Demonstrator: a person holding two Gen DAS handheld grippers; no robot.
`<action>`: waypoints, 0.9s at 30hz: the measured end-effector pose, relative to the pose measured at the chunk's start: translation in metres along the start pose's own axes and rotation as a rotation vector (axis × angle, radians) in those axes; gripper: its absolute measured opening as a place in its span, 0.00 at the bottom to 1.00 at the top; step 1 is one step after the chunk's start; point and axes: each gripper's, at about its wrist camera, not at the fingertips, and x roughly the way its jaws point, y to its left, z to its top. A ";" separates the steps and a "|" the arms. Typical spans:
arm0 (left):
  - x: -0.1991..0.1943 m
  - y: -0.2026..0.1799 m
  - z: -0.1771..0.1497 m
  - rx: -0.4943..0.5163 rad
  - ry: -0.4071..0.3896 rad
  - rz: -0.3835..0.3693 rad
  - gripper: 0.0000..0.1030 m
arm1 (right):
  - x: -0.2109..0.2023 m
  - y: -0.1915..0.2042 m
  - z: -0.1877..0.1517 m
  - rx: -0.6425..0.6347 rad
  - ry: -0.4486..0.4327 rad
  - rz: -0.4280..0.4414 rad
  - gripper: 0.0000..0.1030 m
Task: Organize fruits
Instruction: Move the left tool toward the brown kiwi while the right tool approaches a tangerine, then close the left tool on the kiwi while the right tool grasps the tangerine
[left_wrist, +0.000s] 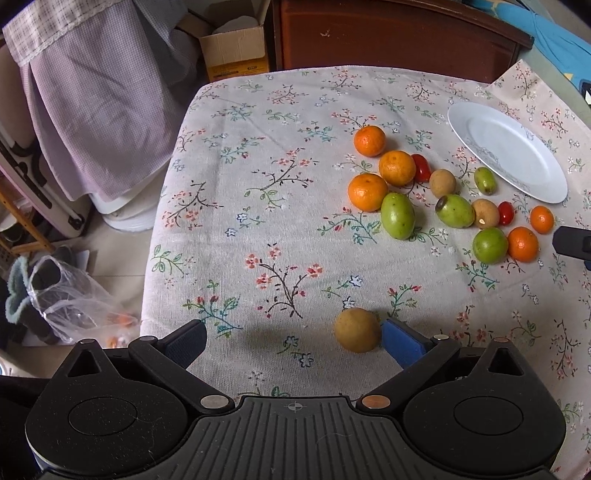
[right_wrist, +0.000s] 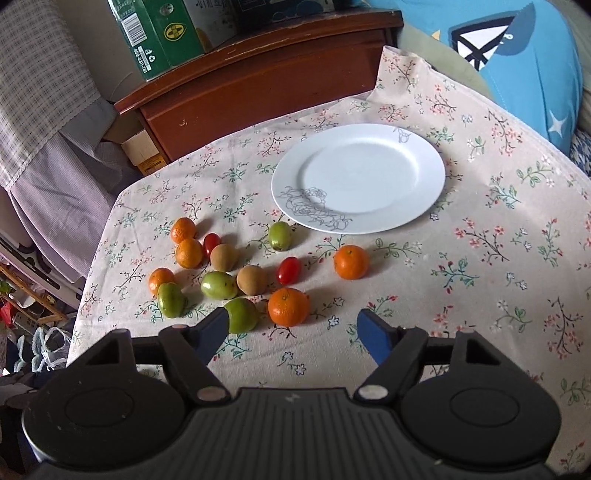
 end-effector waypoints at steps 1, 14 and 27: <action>0.001 0.000 0.000 0.002 -0.003 -0.002 0.98 | 0.004 0.000 -0.001 -0.009 -0.006 -0.001 0.69; 0.006 -0.010 -0.006 0.041 -0.030 -0.055 0.80 | 0.029 -0.001 -0.008 -0.041 0.010 0.012 0.52; 0.006 -0.016 -0.008 0.070 -0.079 -0.078 0.63 | 0.043 -0.001 -0.008 -0.028 0.004 0.026 0.30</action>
